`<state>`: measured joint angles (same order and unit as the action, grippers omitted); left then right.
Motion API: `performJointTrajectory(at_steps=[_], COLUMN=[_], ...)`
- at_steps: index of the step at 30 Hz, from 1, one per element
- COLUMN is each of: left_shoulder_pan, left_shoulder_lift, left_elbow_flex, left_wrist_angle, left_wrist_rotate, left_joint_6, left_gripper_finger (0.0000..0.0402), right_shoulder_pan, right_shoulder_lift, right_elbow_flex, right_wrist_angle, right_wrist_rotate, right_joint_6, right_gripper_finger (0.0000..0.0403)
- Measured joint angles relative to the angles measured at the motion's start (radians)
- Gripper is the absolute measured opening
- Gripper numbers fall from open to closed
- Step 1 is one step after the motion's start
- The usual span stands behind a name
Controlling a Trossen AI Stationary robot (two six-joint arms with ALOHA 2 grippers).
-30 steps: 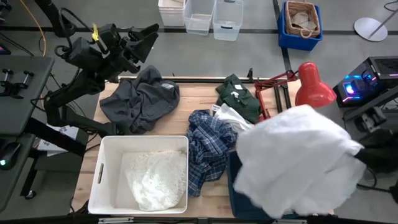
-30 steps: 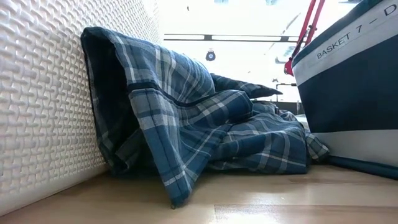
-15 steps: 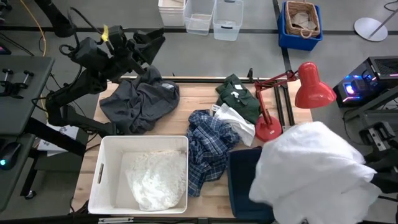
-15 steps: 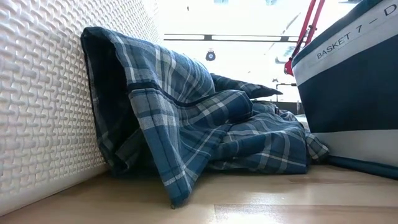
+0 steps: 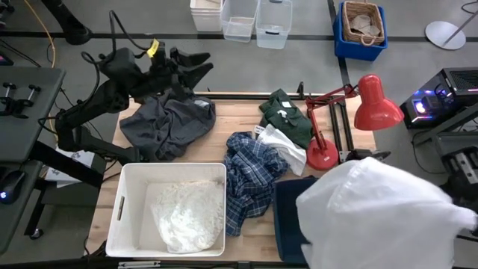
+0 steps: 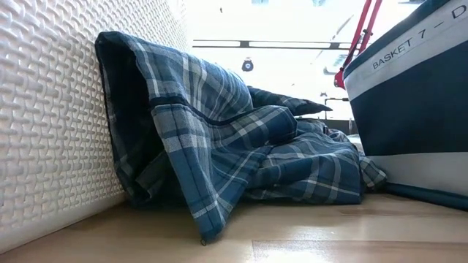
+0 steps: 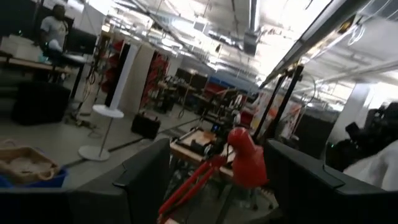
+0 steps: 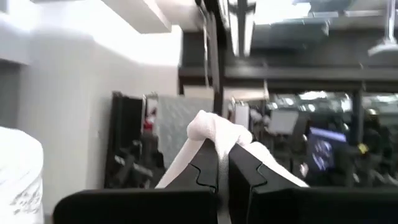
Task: Sort clothes
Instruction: Put the white dress into the white bin
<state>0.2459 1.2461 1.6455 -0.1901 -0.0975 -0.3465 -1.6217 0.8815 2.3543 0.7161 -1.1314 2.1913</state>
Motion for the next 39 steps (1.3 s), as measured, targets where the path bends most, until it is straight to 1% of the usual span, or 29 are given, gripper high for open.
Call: performJointTrajectory(at_steps=[2,4,5,6,9,10,11,12,14,16,18,20,22,24,26,29,32,35,39], left_shoulder_pan=[0.000,0.000,0.000,0.000,0.000,0.000,0.000,0.000,0.000,0.000,0.000,0.000,0.000,0.000,0.000,0.000,0.000,0.000,0.000], left_shoulder_lift=[0.000,0.000,0.000,0.000,0.000,0.000,0.000,0.000,0.000,0.000,0.000,0.000,0.000,0.000,0.000,0.000,0.000,0.000,0.000], left_elbow_flex=[0.000,0.000,0.000,0.000,0.000,0.000,0.000,0.000,0.000,0.000,0.000,0.000,0.000,0.000,0.000,0.000,0.000,0.000,0.000], left_wrist_angle=[-0.024,-0.041,-0.047,-0.052,-0.072,-0.076,-0.080,-0.080,-0.079,-0.079,-0.079,-0.079,-0.079,-0.079,-0.079,-0.079,-0.079,-0.079,-0.079], left_wrist_rotate=[0.000,0.000,0.000,0.000,0.000,0.000,0.000,0.000,0.000,0.000,0.000,0.000,0.000,0.000,0.000,0.000,0.000,0.000,0.000], left_joint_6=[0.000,0.000,0.000,0.000,0.000,0.000,0.000,0.000,0.000,0.000,0.000,0.000,0.000,0.000,0.000,0.000,0.000,0.000,0.000], left_gripper_finger=[0.0248,0.0248,0.0248,0.0248,0.0248,0.0248,0.0248,0.0248,0.0248,0.0248,0.0248,0.0248,0.0248,0.0248,0.0248,0.0248,0.0248,0.0248,0.0248], right_shoulder_pan=[0.001,0.025,0.052,0.085,0.187,0.225,0.263,0.296,0.366,0.434,0.495,0.537,0.550,0.549,0.549,0.553,0.590,0.685,0.899], right_shoulder_lift=[0.000,-0.013,-0.024,-0.039,-0.081,-0.086,-0.087,-0.086,-0.083,-0.083,-0.083,-0.084,-0.075,-0.052,-0.030,0.000,0.030,0.067,0.141], right_elbow_flex=[0.000,0.000,-0.001,-0.001,0.002,0.003,0.000,-0.014,-0.065,-0.131,-0.209,-0.300,-0.398,-0.491,-0.569,-0.665,-0.733,-0.777,-0.797], right_wrist_angle=[-0.037,-0.178,-0.295,-0.436,-0.906,-1.047,-1.162,-1.241,-1.315,-1.318,-1.311,-1.298,-1.262,-1.163,-1.025,-0.805,-0.649,-0.545,-0.512], right_wrist_rotate=[0.035,0.038,0.049,0.080,0.228,0.279,0.321,0.345,0.371,0.381,0.415,0.445,0.438,0.389,0.341,0.327,0.326,0.355,0.474], right_joint_6=[-0.042,-0.184,-0.304,-0.458,-0.939,-1.073,-1.181,-1.258,-1.338,-1.364,-1.387,-1.422,-1.425,-1.394,-1.336,-1.258,-1.216,-1.205,-1.290], right_gripper_finger=[0.0000,0.0000,0.0000,0.0000,0.0000,0.0000,0.0000,0.0000,0.0000,0.0000,0.0000,0.0000,0.0000,0.0000,0.0000,0.0000,0.0000,0.0000,0.0000])
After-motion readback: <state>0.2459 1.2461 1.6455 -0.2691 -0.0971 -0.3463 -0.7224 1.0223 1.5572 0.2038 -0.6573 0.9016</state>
